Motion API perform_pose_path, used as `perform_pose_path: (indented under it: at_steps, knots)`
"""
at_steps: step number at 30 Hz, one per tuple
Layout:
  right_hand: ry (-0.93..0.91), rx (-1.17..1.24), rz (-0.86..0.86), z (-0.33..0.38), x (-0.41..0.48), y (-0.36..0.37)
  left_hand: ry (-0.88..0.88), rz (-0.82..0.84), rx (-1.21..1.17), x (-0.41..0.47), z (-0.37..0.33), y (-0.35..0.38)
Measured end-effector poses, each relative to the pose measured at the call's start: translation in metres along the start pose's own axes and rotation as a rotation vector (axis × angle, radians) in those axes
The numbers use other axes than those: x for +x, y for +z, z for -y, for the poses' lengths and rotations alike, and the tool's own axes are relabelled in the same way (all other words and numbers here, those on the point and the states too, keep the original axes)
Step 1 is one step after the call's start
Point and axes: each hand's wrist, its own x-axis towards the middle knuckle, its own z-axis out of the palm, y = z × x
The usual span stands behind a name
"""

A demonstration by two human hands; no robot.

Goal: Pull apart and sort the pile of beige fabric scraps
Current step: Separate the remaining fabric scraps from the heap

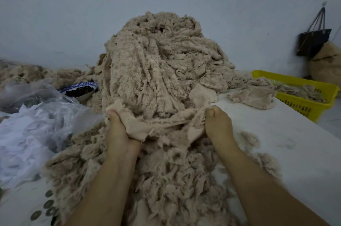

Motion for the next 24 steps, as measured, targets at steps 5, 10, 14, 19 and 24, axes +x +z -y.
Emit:
perform_pose_path:
  at_steps: [5, 10, 14, 19, 24]
  knots:
    - [0.007, -0.160, 0.156, -0.002, -0.003, 0.008, -0.075, 0.154, -0.065, -0.006, 0.004, -0.005]
    - [-0.367, -0.082, -0.049, 0.012, -0.020, 0.007, -0.051, 0.229, 0.006, -0.011, 0.002, -0.001]
    - [-0.529, 0.136, 0.219, 0.031, -0.039, 0.015, -0.055, 0.307, 0.166, -0.020, 0.016, 0.006]
    - [-0.508, -0.234, 0.387, 0.016, -0.031, 0.027, -0.070, 0.354, 0.166, -0.018, 0.015, 0.004]
    - [-0.324, -0.136, 0.294, 0.014, -0.024, 0.019, -0.073, 0.358, 0.138, -0.009, 0.012, 0.001]
